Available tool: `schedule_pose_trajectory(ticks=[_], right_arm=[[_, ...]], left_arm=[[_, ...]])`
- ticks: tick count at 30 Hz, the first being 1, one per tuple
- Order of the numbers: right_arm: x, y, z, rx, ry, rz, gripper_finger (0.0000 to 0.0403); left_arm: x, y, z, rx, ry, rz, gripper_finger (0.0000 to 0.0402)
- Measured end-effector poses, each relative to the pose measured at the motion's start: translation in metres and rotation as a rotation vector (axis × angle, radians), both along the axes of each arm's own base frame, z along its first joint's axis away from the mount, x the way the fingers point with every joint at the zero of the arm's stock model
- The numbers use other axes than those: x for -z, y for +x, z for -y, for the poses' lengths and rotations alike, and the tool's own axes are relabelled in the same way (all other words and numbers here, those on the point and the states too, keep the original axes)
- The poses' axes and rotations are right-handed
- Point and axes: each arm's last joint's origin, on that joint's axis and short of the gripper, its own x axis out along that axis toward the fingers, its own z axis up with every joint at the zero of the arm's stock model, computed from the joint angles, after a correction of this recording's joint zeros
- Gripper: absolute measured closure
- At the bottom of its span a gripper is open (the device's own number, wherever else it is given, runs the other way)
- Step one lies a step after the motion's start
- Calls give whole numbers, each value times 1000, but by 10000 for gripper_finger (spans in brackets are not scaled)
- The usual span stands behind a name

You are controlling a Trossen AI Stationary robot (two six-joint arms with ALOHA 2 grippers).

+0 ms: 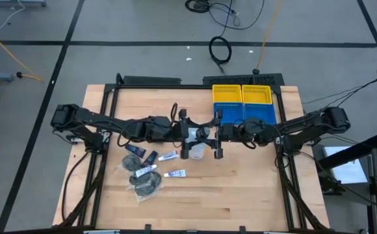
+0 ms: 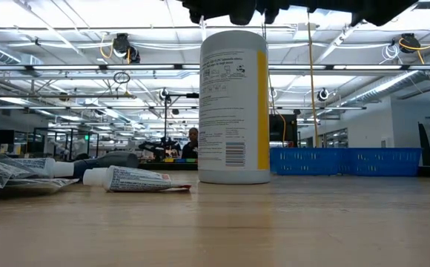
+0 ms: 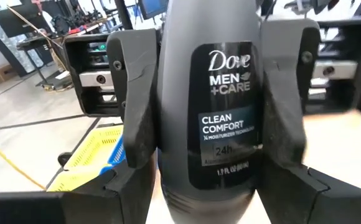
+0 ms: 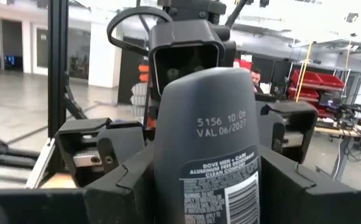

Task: Pick & Place Travel size toiletries
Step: Put the black deodorant into the right yellow bin

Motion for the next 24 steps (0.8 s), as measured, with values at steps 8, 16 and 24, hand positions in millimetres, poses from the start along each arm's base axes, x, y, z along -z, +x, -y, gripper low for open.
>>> schedule_pose_trajectory(ticks=[8,16,24], right_arm=[[-13,-19,3,60,-1,-52,213],[-3,-51,12,271,43,-144,213],[13,-87,34,619,69,-208,213]], left_arm=[[-16,-18,-5,-74,34,-26,152],[-20,-43,-8,-185,-63,-151,151],[-11,-50,5,-194,-113,-256,151]])
